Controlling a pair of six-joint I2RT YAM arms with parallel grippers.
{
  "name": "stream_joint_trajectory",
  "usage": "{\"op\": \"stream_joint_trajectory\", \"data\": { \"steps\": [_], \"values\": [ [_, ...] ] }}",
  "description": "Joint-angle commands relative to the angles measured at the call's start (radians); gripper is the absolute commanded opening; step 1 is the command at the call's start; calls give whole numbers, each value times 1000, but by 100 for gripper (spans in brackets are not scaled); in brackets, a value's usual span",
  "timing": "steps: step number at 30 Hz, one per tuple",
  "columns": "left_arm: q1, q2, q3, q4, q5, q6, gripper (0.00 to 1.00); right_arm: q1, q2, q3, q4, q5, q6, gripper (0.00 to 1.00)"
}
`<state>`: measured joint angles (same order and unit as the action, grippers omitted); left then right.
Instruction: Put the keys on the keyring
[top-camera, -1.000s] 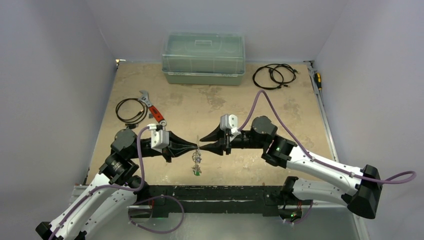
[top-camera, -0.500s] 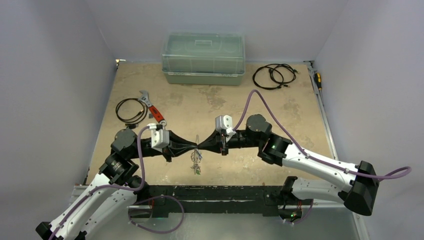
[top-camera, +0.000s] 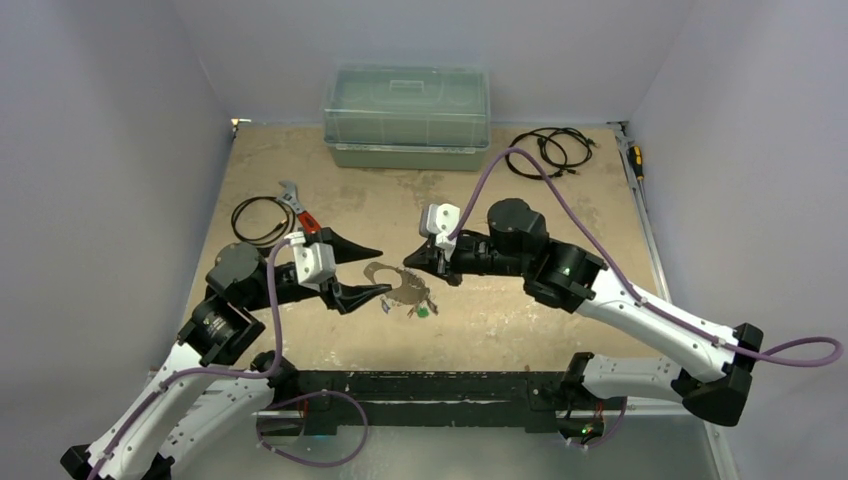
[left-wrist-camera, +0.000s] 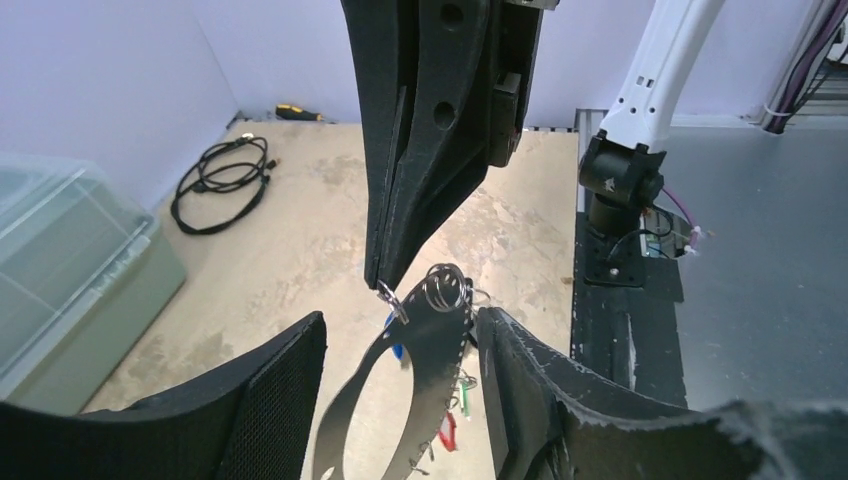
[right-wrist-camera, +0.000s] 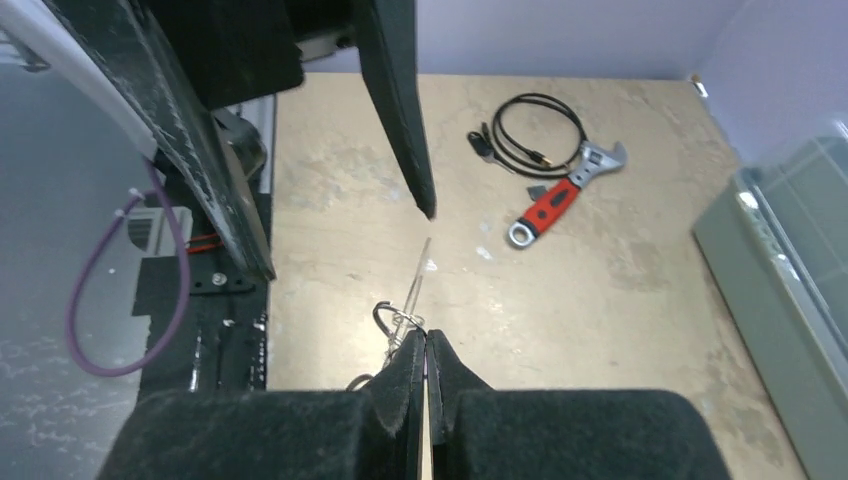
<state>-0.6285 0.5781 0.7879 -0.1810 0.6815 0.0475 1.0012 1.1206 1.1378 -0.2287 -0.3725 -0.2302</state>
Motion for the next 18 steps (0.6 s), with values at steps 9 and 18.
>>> {"op": "stream_joint_trajectory", "data": {
  "steps": [9,18],
  "values": [
    [2,81,125,-33,-11,4,51,58,1,147,-193,197,-74,0],
    [1,213,160,-66,25,-4,43,99,22,149,-203,298,-74,0]
  ]
}}
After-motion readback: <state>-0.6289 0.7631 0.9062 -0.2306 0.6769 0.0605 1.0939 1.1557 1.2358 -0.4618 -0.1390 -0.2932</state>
